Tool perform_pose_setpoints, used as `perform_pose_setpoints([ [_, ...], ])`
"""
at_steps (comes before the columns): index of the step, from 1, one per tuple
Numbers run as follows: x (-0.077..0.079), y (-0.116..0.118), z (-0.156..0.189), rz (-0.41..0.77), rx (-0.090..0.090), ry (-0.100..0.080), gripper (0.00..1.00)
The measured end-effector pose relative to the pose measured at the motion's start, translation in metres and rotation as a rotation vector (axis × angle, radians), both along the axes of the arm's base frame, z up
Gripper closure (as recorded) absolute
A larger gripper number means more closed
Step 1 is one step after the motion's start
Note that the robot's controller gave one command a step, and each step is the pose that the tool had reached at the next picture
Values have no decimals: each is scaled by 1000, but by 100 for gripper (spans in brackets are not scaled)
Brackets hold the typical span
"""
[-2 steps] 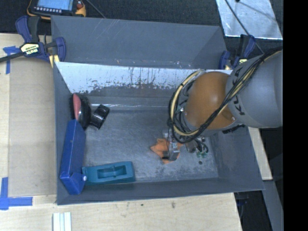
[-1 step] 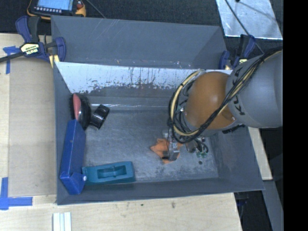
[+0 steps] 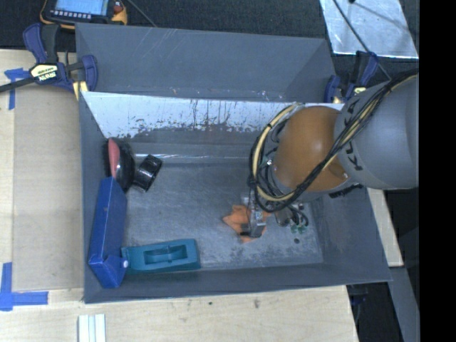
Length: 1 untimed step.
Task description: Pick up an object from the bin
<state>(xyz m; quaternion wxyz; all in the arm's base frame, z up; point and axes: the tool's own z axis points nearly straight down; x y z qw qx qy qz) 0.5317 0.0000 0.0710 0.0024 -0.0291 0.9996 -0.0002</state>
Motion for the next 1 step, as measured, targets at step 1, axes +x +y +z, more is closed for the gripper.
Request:
perform_pose_setpoints([
  [1,0,0,0,0,0,0,100],
])
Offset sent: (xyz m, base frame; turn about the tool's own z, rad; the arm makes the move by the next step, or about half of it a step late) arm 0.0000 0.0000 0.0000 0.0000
